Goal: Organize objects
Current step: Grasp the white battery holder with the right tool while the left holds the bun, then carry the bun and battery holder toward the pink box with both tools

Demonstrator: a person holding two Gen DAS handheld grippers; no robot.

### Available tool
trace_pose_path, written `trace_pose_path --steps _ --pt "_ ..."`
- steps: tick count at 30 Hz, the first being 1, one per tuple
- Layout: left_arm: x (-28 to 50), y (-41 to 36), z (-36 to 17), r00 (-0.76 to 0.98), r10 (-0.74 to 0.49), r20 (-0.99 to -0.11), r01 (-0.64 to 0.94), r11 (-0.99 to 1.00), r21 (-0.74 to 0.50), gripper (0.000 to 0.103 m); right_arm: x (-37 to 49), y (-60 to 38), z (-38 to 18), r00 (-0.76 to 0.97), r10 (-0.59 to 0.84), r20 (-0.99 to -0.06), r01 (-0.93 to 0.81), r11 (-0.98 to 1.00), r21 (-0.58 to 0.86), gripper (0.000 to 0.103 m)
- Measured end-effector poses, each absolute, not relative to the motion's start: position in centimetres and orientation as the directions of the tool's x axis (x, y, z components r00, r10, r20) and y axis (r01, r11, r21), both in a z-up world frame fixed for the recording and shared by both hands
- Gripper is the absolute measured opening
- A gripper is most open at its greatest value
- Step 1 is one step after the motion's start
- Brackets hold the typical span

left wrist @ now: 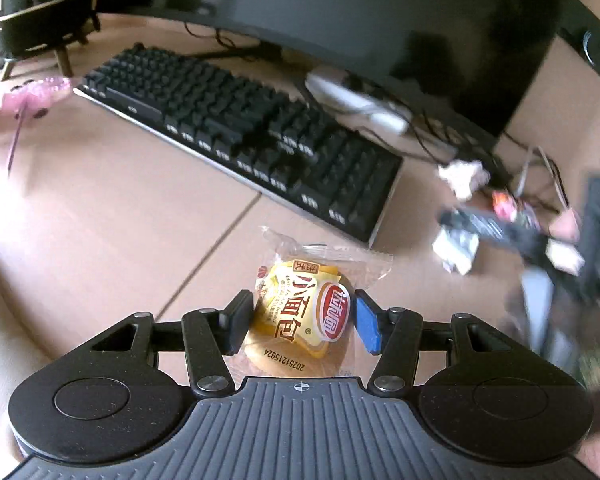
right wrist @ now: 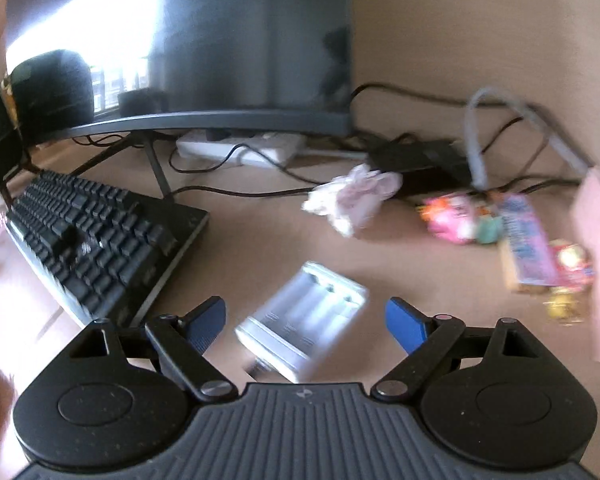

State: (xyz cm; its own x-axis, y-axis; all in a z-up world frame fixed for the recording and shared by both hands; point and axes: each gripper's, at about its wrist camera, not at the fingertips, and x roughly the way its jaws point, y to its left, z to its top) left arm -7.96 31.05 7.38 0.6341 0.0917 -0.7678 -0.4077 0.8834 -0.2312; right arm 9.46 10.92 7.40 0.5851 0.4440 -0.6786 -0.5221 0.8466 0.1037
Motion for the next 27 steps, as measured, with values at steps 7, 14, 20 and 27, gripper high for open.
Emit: trace_pose_path --steps 7,14,20,27 --pt "-7.9 29.6 7.2 0.622 0.1 -0.776 -0.35 0.923 -0.162 0.059 9.4 12.1 6.9 0.608 0.378 -0.698 -0.546 0.837 -0.022 0.051" --pt "-6.2 26.2 7.4 0.643 0.009 -0.766 -0.221 0.96 -0.174 0.059 5.8 6.5 6.9 0.577 0.345 -0.741 -0.58 0.811 -0.074 0.026" --pt "-4.7 22.3 7.5 0.642 -0.074 -0.763 -0.103 0.978 -0.182 0.059 3.0 -0.2 7.0 0.621 0.256 -0.741 -0.495 0.861 -0.118 0.026" --pt "-2.5 16.9 7.5 0.625 -0.168 -0.763 0.061 0.984 -0.166 0.059 1.4 -6.9 7.1 0.655 0.147 -0.741 -0.368 0.919 -0.144 0.026"
